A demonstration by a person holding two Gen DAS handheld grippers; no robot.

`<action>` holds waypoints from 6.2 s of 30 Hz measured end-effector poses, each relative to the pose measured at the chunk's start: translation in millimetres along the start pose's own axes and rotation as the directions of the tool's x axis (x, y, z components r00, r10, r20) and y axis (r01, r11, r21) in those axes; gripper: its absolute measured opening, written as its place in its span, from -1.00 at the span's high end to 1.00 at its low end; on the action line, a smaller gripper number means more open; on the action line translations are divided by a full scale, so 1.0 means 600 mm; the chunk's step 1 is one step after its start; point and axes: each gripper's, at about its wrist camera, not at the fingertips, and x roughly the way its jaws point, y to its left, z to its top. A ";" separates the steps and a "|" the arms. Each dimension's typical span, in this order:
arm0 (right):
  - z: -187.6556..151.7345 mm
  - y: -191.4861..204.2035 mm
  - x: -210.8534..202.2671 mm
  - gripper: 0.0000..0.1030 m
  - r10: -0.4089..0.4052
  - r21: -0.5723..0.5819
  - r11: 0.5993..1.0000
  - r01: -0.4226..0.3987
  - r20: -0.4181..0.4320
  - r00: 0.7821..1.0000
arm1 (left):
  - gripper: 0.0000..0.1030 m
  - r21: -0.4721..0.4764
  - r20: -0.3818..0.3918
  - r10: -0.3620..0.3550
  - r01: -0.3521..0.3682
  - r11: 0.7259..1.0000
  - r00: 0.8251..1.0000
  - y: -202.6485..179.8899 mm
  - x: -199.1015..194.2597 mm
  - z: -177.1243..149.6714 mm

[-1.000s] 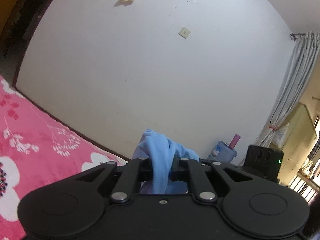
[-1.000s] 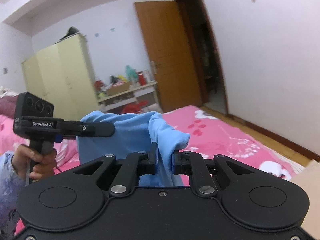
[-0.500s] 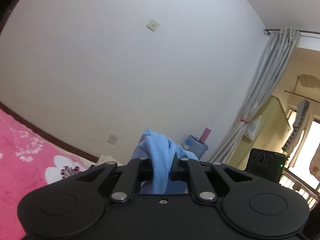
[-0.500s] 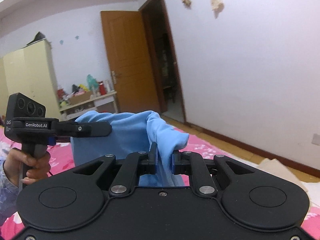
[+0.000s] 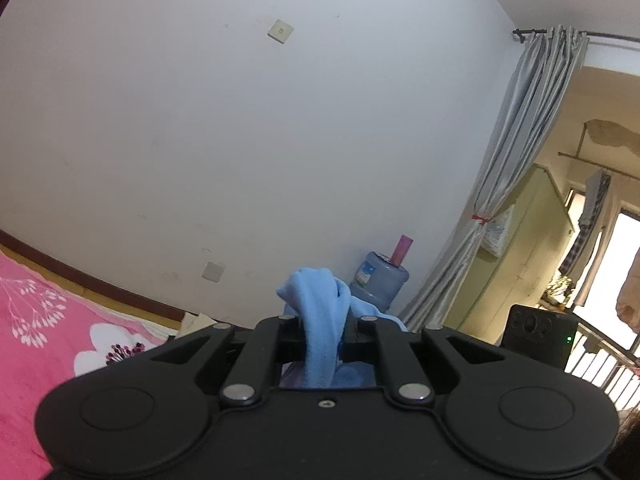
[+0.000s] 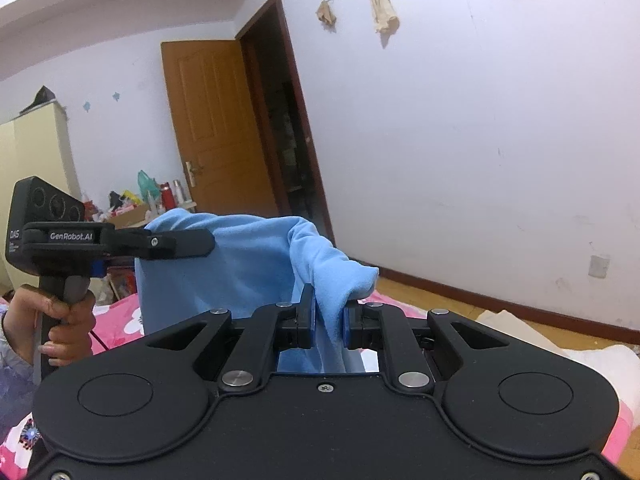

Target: Organize soft objects

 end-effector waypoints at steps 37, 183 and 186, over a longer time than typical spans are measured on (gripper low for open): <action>0.018 -0.071 -0.096 0.77 -0.304 0.098 0.949 0.301 0.020 0.952 | 0.85 0.015 -0.058 -0.227 0.228 0.973 0.972 0.007 0.173 0.033; -0.107 -0.217 -0.014 0.52 -0.658 0.137 0.663 0.736 -0.362 0.661 | 0.10 0.280 -0.202 0.380 -0.319 0.905 0.903 0.312 0.487 -0.058; -0.090 -0.162 -0.029 0.52 -0.549 0.174 0.770 0.614 -0.309 0.776 | 0.09 0.391 -0.197 0.333 -0.237 0.889 0.922 0.250 0.446 -0.068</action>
